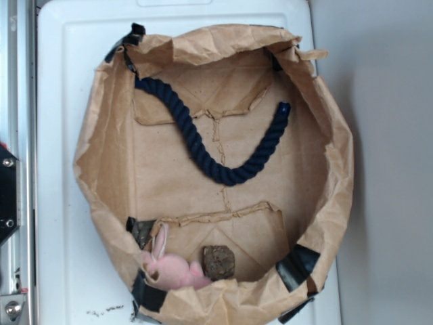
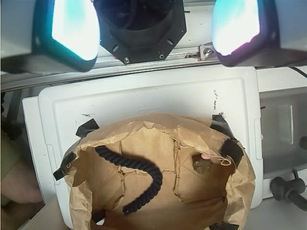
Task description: Grab the blue rope.
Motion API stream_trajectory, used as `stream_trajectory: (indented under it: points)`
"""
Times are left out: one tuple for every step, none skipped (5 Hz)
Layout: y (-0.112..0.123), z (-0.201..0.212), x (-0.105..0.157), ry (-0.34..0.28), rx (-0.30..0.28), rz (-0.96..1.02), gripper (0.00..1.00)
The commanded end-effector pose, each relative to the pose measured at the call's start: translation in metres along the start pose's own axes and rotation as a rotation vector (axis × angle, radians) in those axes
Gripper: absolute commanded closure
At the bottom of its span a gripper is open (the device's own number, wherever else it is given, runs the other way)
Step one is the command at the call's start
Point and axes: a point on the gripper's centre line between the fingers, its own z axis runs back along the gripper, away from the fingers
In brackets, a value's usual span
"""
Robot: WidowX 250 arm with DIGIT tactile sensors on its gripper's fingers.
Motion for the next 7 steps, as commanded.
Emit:
stream_trajectory:
  points:
    - [0.0, 0.0, 0.0, 0.0, 0.0, 0.0, 0.0]
    - [0.016, -0.011, 0.045, 0.014, 0.004, 0.054, 0.0]
    - [0.03, -0.021, 0.072, 0.028, 0.015, 0.112, 0.0]
    - [0.037, -0.027, 0.085, 0.031, 0.018, 0.138, 0.0]
    - [0.033, -0.045, 0.116, 0.035, -0.04, -0.033, 0.0]
    - [0.032, -0.059, 0.137, 0.022, -0.069, -0.191, 0.0]
    - [0.044, -0.068, 0.158, 0.018, -0.149, -0.297, 0.0]
